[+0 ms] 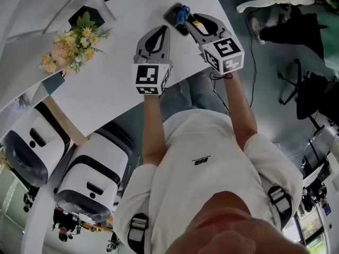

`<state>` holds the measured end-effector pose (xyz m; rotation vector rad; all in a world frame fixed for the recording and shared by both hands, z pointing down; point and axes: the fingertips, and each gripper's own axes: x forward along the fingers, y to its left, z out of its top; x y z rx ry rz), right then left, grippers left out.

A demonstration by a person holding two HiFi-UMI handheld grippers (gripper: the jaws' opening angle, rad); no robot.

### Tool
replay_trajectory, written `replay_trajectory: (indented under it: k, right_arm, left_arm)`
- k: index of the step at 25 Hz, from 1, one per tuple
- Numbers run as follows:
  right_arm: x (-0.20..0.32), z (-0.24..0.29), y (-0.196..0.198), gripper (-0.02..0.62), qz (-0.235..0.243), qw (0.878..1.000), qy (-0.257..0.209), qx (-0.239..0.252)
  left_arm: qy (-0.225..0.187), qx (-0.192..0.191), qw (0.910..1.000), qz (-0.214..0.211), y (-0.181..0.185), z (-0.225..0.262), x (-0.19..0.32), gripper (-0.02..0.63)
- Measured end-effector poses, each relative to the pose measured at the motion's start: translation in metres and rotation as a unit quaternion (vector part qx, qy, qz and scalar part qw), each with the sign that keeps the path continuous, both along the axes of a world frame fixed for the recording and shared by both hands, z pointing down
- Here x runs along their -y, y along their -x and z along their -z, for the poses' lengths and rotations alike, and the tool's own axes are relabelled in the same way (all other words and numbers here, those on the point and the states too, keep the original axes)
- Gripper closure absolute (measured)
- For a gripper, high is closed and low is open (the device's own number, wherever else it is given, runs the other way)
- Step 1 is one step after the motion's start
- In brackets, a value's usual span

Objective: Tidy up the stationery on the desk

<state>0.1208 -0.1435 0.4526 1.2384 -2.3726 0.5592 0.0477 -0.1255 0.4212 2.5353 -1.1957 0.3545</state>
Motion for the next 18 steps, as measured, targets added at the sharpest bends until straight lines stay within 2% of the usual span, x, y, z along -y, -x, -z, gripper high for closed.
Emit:
replay_trajectory:
  k: [9, 11, 18]
  right_arm:
    - [-0.031, 0.047, -0.015, 0.557, -0.030, 0.997, -0.064, -0.012]
    - [-0.042, 0.051, -0.020, 0.594, -0.045, 0.997, -0.061, -0.016]
    - [-0.082, 0.052, -0.030, 0.600, -0.074, 0.996, -0.038, -0.013]
  left_arm:
    - [-0.012, -0.013, 0.9995, -0.027, -0.010, 0.025, -0.015, 0.606]
    - [-0.015, -0.016, 0.9992, -0.034, -0.012, 0.030, -0.020, 0.606]
    - [-0.018, -0.011, 0.9984, -0.053, -0.015, 0.042, -0.041, 0.606]
